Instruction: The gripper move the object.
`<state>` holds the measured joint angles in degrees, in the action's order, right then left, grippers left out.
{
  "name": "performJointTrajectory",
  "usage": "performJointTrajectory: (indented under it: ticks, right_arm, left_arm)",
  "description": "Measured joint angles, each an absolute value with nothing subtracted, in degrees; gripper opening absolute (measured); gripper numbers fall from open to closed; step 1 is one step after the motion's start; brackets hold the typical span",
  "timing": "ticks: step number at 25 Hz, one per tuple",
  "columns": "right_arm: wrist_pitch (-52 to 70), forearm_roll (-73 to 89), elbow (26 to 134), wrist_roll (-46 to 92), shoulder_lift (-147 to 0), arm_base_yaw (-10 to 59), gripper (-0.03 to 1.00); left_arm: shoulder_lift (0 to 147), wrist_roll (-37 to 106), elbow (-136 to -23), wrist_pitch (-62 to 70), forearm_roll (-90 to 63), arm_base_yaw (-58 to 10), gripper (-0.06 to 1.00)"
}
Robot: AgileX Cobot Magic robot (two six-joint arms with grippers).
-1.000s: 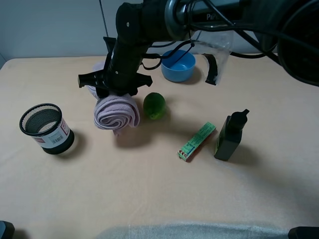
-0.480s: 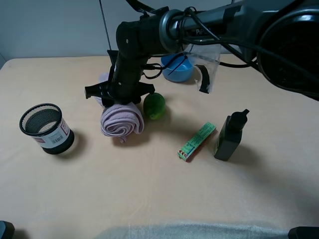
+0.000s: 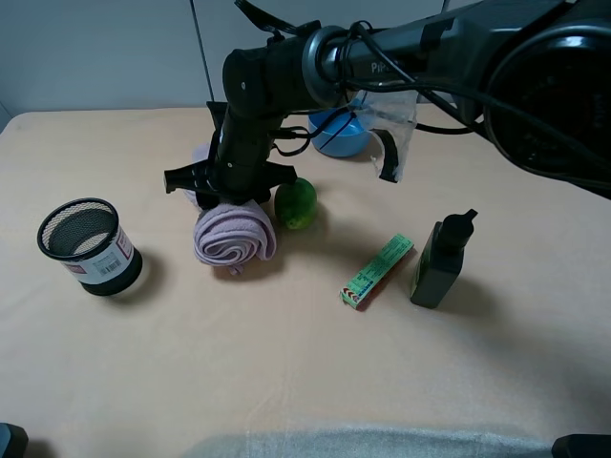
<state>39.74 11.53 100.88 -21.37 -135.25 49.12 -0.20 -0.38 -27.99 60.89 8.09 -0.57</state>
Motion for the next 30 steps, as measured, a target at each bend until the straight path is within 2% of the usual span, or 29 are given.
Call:
performJointTrajectory:
  ticks: [4, 7, 16, 30]
  right_arm:
    - [39.97, 12.23, 100.88, -21.49, -135.25, 49.12, 0.58]
    - [40.03, 12.36, 100.88, -21.02, -135.25, 49.12, 0.67]
    - [41.1, 12.69, 101.3, -20.68, -135.03, 49.12, 0.69]
    - [58.28, 11.87, 114.26, -18.95, -135.03, 49.12, 0.69]
  left_arm:
    - [-0.2, 0.0, -27.99, 60.89, 8.09, -0.57, 0.94]
    - [-0.2, 0.0, -27.99, 60.89, 8.09, -0.57, 0.94]
    - [-0.2, 0.0, -27.99, 60.89, 8.09, -0.57, 0.94]
    - [-0.2, 0.0, -27.99, 60.89, 8.09, -0.57, 0.94]
